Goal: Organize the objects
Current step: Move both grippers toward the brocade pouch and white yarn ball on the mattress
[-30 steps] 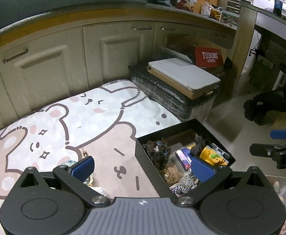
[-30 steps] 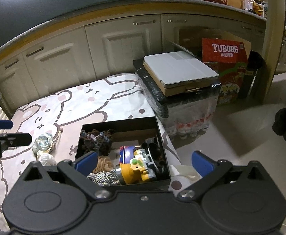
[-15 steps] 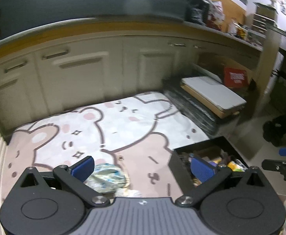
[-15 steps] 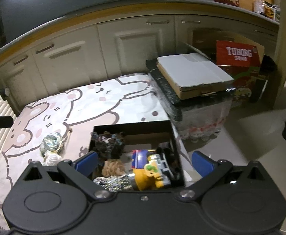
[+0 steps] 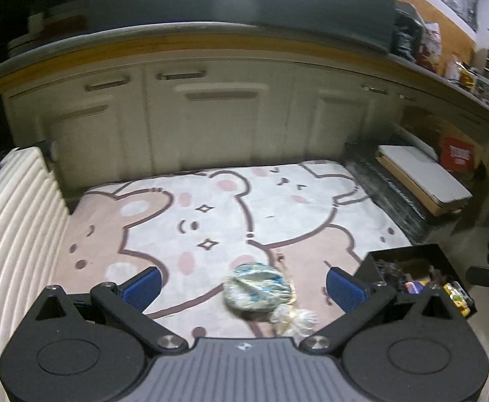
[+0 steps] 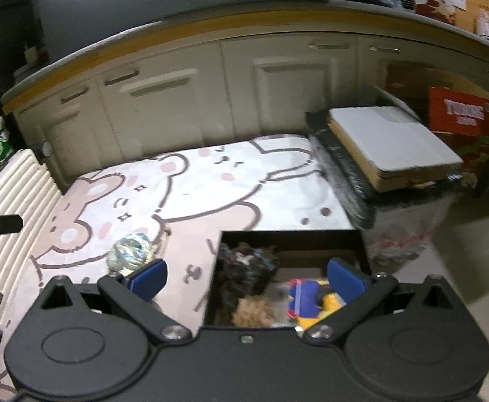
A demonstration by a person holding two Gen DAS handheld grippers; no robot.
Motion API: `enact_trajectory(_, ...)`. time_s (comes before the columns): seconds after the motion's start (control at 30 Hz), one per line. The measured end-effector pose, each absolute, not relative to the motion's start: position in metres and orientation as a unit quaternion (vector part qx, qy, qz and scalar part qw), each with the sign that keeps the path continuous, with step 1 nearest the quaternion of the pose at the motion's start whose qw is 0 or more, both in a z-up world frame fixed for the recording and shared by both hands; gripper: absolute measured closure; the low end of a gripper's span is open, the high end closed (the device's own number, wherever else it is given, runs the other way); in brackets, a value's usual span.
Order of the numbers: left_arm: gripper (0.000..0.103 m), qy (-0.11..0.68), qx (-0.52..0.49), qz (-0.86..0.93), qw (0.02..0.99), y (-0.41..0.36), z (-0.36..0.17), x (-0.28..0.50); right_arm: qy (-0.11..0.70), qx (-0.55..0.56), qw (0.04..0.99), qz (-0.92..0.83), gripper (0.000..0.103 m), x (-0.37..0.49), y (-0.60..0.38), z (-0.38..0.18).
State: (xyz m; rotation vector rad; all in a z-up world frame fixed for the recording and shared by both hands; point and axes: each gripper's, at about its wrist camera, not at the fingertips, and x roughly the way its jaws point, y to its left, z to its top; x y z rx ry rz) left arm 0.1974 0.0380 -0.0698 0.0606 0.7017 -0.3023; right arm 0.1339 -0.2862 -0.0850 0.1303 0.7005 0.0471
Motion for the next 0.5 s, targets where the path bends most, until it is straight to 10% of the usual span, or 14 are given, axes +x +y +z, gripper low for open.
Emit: enact_trajectory(0.5, 0.0, 0.333, -0.003, -0.117, 0.936, 0.056, -0.078, 0.209, 0.335, 0.017, 0.934, 0.121, 0.0, 0.167, -0.244, -0.093)
